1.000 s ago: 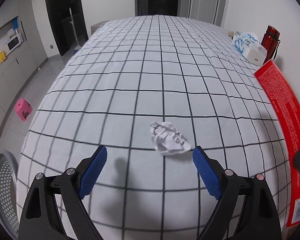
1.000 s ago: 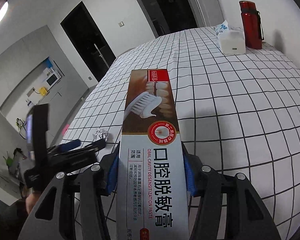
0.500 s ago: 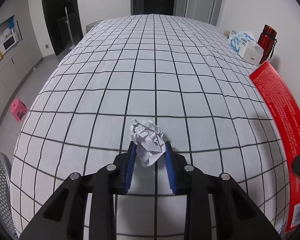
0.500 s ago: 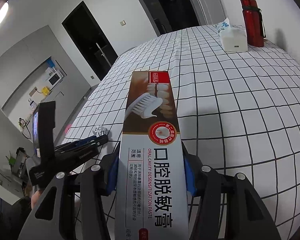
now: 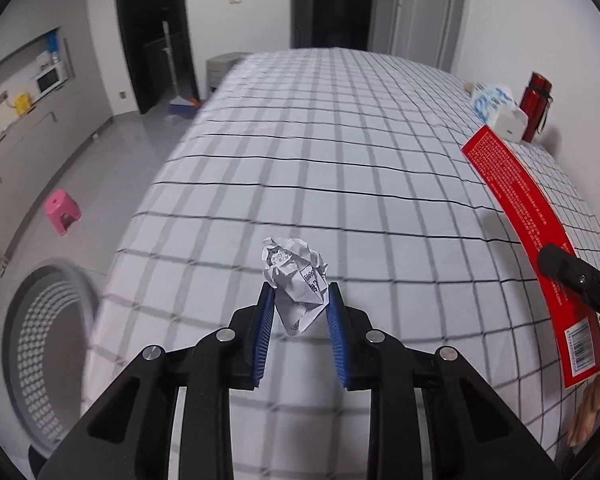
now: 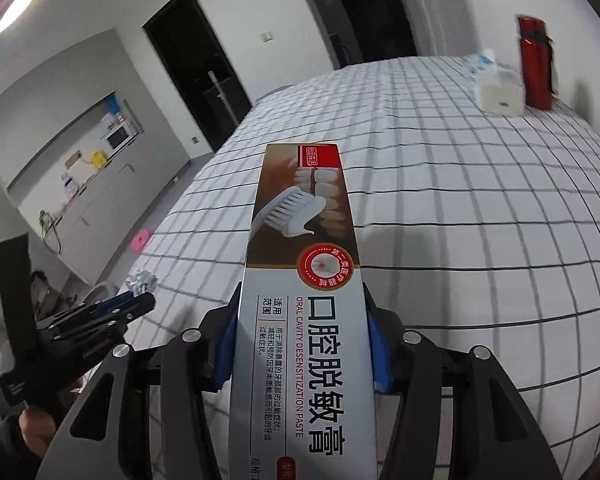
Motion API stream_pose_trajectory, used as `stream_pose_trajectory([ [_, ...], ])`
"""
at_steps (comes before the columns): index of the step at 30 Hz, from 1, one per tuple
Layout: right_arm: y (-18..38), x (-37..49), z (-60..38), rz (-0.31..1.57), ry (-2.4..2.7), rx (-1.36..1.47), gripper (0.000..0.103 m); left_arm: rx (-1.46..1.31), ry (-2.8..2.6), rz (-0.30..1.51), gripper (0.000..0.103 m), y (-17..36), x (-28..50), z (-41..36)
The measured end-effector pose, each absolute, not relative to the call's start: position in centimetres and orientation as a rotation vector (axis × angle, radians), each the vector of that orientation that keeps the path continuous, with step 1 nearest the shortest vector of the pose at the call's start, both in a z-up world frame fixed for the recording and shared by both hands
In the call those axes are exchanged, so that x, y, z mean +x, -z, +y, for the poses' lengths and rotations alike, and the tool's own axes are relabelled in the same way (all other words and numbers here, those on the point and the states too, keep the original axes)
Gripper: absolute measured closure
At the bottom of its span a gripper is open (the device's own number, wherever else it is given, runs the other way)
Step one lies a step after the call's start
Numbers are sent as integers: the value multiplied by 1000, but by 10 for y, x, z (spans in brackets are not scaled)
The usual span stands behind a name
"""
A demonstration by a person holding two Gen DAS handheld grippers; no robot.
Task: Collect trash
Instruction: 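Carry paper and toothpaste box over the basket and open both tools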
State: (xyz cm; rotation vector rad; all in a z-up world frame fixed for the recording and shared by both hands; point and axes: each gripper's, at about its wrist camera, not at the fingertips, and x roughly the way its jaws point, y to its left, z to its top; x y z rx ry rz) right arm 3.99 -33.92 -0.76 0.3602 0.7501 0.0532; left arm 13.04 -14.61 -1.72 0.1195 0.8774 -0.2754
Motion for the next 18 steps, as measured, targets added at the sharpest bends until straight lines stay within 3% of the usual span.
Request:
stream_pose_trajectory([
  [18, 0, 72, -108, 811, -409, 270, 52, 27, -8, 805, 77, -5, 82, 59],
])
